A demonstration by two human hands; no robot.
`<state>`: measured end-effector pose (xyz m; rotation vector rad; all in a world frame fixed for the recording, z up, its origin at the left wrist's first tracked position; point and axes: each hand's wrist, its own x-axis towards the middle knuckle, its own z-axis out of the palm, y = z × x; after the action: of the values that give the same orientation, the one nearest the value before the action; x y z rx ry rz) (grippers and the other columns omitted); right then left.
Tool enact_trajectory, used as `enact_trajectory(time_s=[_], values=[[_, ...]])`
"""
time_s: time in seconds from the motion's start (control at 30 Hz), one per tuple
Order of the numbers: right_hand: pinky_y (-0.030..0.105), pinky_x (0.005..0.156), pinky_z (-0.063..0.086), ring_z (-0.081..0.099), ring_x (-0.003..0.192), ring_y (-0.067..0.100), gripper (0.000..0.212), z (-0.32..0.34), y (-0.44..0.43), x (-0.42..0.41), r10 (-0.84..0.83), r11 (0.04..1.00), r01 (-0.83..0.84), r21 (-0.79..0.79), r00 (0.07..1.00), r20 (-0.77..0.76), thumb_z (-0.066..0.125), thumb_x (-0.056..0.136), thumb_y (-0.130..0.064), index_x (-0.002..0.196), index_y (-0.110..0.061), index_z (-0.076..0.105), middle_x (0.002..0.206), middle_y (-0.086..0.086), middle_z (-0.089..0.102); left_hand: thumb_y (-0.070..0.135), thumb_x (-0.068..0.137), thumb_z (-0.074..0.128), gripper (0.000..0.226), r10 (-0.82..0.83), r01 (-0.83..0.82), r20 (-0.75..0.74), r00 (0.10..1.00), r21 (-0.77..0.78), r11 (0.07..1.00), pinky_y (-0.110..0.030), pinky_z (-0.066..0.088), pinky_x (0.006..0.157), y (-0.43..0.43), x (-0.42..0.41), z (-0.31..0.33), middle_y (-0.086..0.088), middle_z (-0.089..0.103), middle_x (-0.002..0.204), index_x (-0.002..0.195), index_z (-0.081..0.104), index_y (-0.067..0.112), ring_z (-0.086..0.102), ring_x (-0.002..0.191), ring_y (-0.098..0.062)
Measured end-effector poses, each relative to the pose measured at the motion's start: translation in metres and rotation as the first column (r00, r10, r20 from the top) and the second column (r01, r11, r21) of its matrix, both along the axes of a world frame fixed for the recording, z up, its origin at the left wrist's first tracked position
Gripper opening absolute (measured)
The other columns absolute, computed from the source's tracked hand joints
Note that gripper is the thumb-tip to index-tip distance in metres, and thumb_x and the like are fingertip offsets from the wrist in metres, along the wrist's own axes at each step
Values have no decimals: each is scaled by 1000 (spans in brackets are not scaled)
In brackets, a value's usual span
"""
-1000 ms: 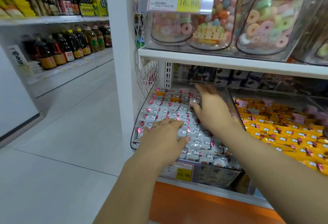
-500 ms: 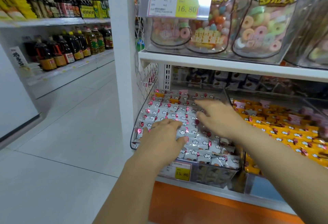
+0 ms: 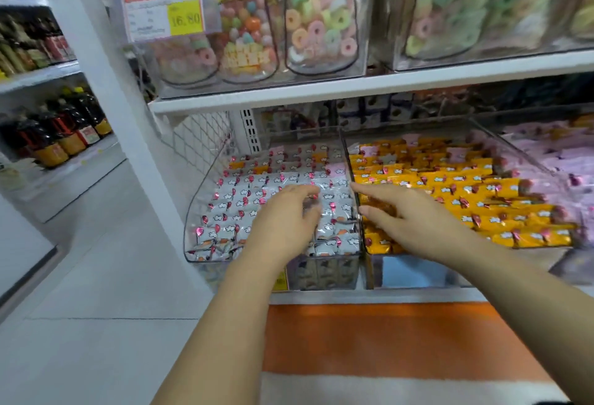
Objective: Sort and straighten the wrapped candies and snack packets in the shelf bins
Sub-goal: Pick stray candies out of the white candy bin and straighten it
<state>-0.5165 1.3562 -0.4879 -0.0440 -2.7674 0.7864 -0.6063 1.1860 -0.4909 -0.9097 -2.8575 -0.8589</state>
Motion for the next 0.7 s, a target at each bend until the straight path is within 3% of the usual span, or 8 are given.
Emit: enact_trajectory(time_s=[0.07,0.13,0.2,0.27,0.37,0.53,0.7], values=[[13,59,45,58,73,3,45,0,4,4,39,999,-39,-2,999,14,48,95,-34,139,-39,39,122,-9,58,27,96,49,34,38,-39,15,999,64,997,-30,40,98,9,-4,4,2,53,134,130,54,25,50,119,-15],[16,79,45,58,97,10,45,1,9,7,74,997,-75,19,997,30,49,95,-34,139,-39,38,129,-10,54,24,97,49,32,54,-58,30,998,120,991,-25,40,93,21,-9,7,5,56,131,128,56,24,52,115,-12],[15,95,33,46,119,7,44,2,18,7,86,995,-87,38,996,19,50,95,-33,138,-36,41,136,-11,48,20,97,49,30,58,-68,61,996,173,983,-20,39,87,34,-17,9,5,59,127,126,58,22,54,110,-8],[23,105,30,38,130,8,44,4,33,7,41,998,-40,49,999,-6,51,94,-36,137,-36,43,142,-10,43,16,96,49,30,80,-100,94,992,226,969,-19,39,86,48,-27,9,1,61,124,125,60,17,55,109,-10],[32,106,36,41,130,14,44,4,59,8,-52,998,51,45,999,12,54,92,-38,135,-36,45,142,-6,44,15,95,50,32,137,-144,50,989,172,975,-25,42,92,66,-42,5,-7,62,124,125,59,10,57,113,-20],[32,106,35,39,131,14,45,-1,75,14,-42,996,25,90,982,182,51,93,-40,137,-32,44,143,-8,43,29,97,49,35,139,-137,16,990,-96,986,-32,47,82,85,-65,-2,-13,63,119,125,58,11,60,102,-30],[28,102,36,40,129,11,44,-2,79,15,-34,998,25,55,985,167,51,94,-38,137,-31,44,143,-8,43,25,98,46,28,216,-218,-38,976,-88,972,-33,44,76,96,-69,-6,-14,64,113,120,56,11,59,101,-31]])
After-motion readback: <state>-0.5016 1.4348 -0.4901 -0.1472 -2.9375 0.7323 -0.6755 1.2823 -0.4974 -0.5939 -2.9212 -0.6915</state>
